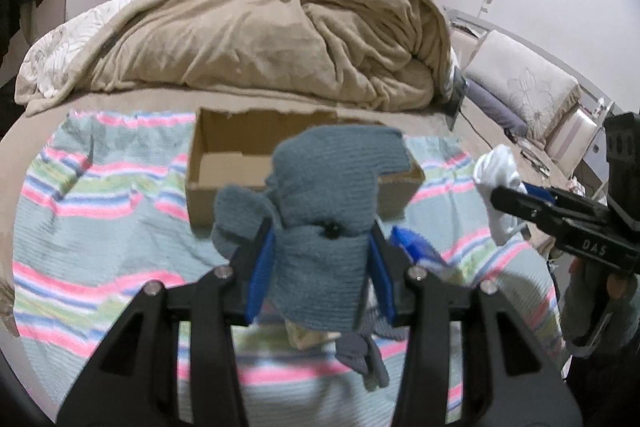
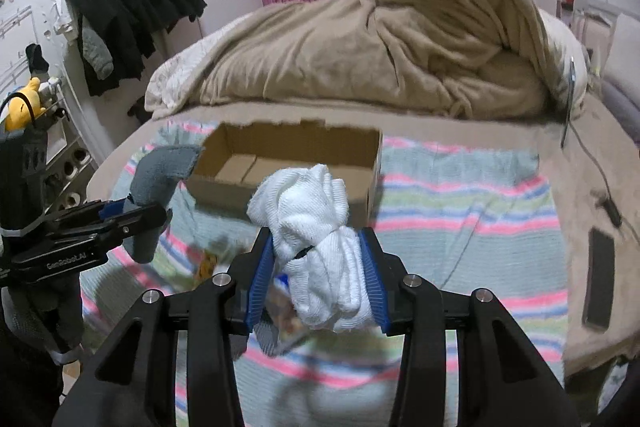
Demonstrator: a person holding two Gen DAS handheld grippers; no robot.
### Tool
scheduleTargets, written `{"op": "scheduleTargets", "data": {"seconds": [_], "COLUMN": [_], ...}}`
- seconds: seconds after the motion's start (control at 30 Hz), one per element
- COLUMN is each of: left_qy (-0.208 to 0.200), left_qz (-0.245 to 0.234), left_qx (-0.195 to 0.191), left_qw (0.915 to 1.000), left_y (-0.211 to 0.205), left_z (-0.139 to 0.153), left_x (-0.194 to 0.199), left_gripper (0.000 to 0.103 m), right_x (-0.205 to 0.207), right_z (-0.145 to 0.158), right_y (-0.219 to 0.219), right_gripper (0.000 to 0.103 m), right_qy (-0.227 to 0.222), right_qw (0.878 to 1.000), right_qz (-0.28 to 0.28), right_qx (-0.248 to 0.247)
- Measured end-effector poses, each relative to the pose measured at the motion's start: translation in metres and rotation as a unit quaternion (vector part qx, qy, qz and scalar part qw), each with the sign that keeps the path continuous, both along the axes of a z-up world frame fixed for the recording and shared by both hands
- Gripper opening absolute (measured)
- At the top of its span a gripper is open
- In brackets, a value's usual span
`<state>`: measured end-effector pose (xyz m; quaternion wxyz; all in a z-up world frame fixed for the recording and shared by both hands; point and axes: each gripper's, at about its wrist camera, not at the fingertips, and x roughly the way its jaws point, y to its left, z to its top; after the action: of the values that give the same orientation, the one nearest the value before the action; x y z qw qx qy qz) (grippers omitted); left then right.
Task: Organize objects
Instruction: 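Carry gloves and socks into the cardboard box and open both grippers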
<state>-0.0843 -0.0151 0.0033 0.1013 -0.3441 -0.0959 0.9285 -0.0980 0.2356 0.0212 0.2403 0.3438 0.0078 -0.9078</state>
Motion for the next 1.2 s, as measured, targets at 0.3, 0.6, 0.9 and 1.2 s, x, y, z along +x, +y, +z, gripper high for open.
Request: {"op": "scheduleTargets", "data": {"seconds": [0.3, 0.6, 0.9, 1.2], "left_qy": [0.010, -0.008, -0.039, -0.084], "left_qz": [-0.006, -0.027, -0.031, -0.030], "left_qx": [0.002, 0.031, 0.040, 0.048], "left_qw": [0.9999, 0.9991, 0.9980, 0.9948], "left_y": [-0.005, 0.004, 0.012, 0.024], "left_z": [0.013, 0.002, -0.015, -0.041], "left_x": [-0.036, -0.078, -0.117, -0.151], "left_gripper": [0.045, 0.045, 0.045, 0.046], "right_x": [-0.043, -0.096, -0.134, -0.155], "right_z": [0.022, 0.016, -0.007, -0.032], "right_y": [-0.006, -0.011, -0.024, -0.021], "right_gripper": [0.045, 0.045, 0.046, 0.049], "right_qy": [-0.010, -0.046, -0.082, -0.116], "right_qw": [0.999, 0.996, 0.993, 0.986], "right_qz": [0.004, -0.033, -0.044, -0.062], "right_qx": [-0.039, -0.066, -0.074, -0.100]}}
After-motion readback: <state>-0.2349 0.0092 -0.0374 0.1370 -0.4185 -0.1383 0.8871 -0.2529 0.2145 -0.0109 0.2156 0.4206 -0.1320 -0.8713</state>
